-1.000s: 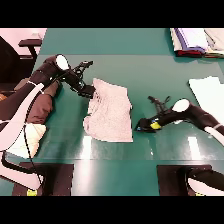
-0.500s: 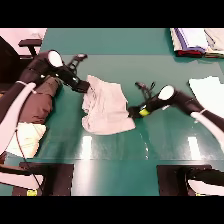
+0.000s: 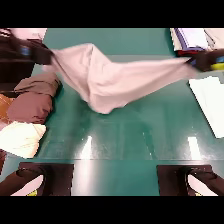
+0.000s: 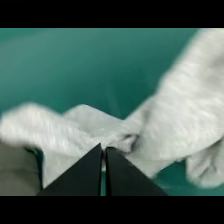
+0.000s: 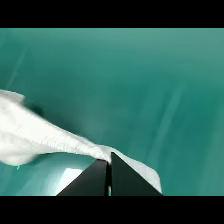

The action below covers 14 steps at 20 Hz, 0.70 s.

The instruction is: Fold the shirts.

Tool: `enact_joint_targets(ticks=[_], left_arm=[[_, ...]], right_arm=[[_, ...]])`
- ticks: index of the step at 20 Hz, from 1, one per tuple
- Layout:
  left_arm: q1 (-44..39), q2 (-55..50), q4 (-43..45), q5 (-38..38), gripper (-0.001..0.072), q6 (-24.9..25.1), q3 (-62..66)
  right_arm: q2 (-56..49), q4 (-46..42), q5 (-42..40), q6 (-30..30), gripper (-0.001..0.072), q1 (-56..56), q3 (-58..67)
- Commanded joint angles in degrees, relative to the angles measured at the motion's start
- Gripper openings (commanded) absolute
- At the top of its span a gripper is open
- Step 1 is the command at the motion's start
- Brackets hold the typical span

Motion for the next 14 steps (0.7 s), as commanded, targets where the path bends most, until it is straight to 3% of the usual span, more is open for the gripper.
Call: enact_joint_targets(ticks=[1, 8, 11, 14], left_arm=[[0.13, 10.25, 0.79, 1.18, 0.0022, -0.02, 3.04], [0.15, 15.34, -9.42, -4.59, 0.0022, 2.29, 18.73], [0.15, 14.78, -10.73, -7.96, 0.0022, 3.04, 18.64], [0.15, 9.62, -7.5, -14.93, 0.0023, 3.04, 14.88]], right_arm=[[6.05, -5.38, 2.62, -0.31, 0.0014, -2.71, 9.57], [4.24, -13.49, 9.22, -0.33, 0.0014, -2.71, 27.23], [-1.62, -15.72, 11.78, -0.31, 0.0013, -2.71, 32.83], [-7.74, -15.47, 12.07, -0.28, 0.0013, -2.71, 29.18]])
